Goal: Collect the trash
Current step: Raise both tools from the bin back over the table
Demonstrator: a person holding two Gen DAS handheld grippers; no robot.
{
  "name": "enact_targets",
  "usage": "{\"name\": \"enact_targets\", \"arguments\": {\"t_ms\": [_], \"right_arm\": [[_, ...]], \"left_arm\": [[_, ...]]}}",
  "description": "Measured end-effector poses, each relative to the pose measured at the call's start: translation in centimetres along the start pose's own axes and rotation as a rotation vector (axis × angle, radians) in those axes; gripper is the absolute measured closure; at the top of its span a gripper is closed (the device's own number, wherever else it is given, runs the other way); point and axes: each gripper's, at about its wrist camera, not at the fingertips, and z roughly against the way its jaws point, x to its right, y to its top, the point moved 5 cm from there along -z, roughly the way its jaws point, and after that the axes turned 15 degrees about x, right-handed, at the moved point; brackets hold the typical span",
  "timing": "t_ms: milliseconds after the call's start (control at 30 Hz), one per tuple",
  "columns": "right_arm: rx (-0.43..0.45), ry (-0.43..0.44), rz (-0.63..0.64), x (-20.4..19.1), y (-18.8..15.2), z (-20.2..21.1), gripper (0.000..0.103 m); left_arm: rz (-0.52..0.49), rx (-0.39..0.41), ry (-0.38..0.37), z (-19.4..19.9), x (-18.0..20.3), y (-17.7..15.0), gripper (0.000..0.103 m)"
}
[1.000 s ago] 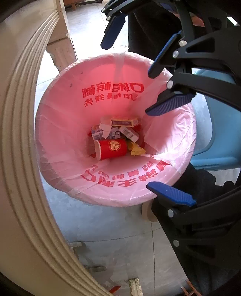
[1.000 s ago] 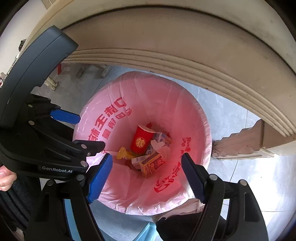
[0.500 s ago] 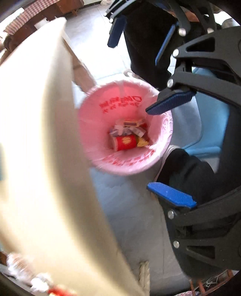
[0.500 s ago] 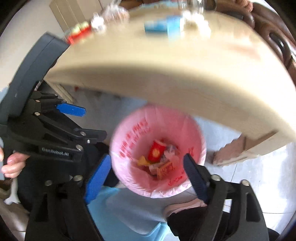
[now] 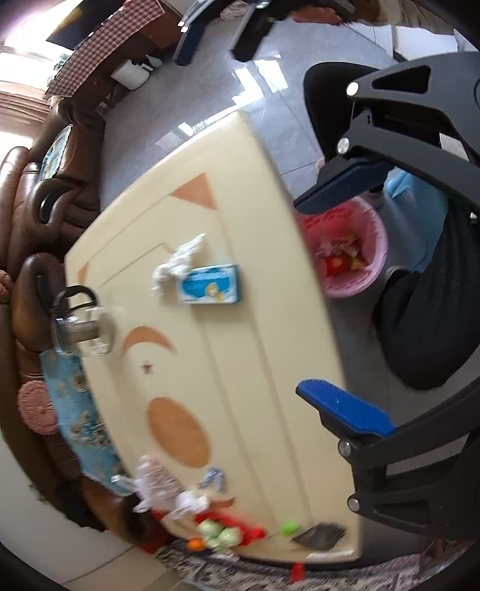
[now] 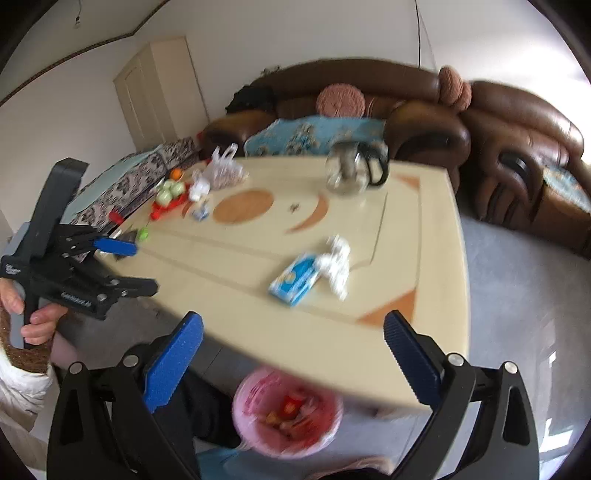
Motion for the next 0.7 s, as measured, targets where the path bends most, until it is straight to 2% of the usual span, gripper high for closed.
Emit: {"name": "enact_targets", "arguments": {"t_ms": [133,300,467,700], "right_arm": [[-0.007,0.023,-0.018,1.1,2.8,-1.0,0.007],[-0.032,0.021,-0.012,2.6,5.1,-4.1,0.007],[-0.069,0.044,-0.034,3.7,6.0,-7.8,0.007],[-0.130,0.046,-0.041,5.1,5.7,-13.0,0.007]], "left_arm": [[-0.008,-0.008,-0.016,-0.4,0.0,2.7,0.014],[-0.055,-0.033,0.010,-2.8,0.3,4.7,0.014],[-0.078,-0.078,-0.002,-6.3,0.9,5.7,0.014],[-0.098,-0.142,-0.027,-11.3,1.8,5.7,0.014]]}}
